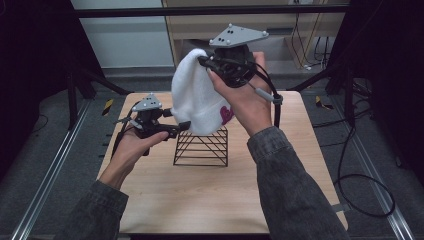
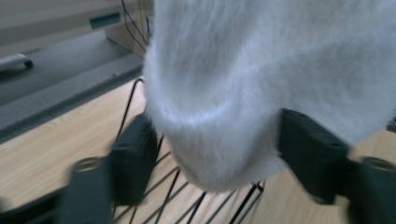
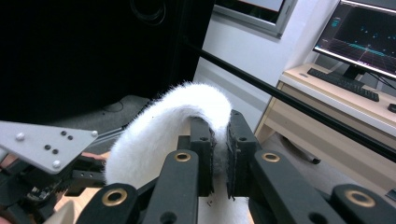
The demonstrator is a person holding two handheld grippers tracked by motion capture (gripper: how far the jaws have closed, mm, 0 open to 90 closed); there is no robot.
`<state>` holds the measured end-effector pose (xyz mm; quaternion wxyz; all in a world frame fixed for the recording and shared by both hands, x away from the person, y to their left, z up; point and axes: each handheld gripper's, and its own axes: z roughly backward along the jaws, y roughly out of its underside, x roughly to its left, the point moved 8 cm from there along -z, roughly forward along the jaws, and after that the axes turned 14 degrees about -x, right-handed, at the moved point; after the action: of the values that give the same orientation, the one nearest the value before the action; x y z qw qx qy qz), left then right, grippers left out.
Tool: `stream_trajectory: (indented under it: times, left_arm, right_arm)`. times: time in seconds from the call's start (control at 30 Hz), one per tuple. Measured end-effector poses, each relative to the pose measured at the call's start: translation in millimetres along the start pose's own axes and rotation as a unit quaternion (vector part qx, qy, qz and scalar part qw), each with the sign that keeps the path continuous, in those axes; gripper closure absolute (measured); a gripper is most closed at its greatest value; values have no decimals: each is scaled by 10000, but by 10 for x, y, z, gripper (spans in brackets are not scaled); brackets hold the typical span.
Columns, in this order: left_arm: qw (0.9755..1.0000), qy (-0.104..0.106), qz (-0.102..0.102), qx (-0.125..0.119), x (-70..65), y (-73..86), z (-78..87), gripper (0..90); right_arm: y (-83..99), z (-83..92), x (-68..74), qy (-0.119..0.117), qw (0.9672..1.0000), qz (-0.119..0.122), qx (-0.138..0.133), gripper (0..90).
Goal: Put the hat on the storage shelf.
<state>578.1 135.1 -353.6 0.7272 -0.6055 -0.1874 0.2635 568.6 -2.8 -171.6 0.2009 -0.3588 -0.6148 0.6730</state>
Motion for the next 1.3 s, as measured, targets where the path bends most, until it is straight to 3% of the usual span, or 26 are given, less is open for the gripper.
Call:
stream_trajectory:
  times: [0.13, 0.27, 0.43, 0.57, 0.83, 1.17, 1.3]
  left_arm:
    - [9999, -36, -115, 67, 18, 8, 25, 641]
    - [9996, -173, -230, 36, 34, -34, 89, 727]
    - [9989, -381, -247, -153, 72, -122, 165, 737]
    - [9982, -472, -299, -221, 83, -166, 213, 737]
    - [9978, -582, -321, -70, 136, -120, 207, 738]
    - [9967, -768, -254, 89, 358, 29, 23, 741]
    - [9960, -812, -321, 174, 436, 114, -35, 743]
  right_arm:
    - [94, -8, 17, -1, 10000, 33, 89, 837]
    - [160, 46, -69, 122, 9999, 29, 102, 837]
    - [235, 104, -209, 307, 9994, -5, 166, 835]
    - [407, 134, -346, 470, 9982, -54, 372, 834]
    - [642, 115, -427, 531, 9967, -218, 566, 832]
    - [895, -49, -514, 571, 9943, -196, 878, 832]
    - [1017, -114, -529, 540, 9937, -208, 965, 833]
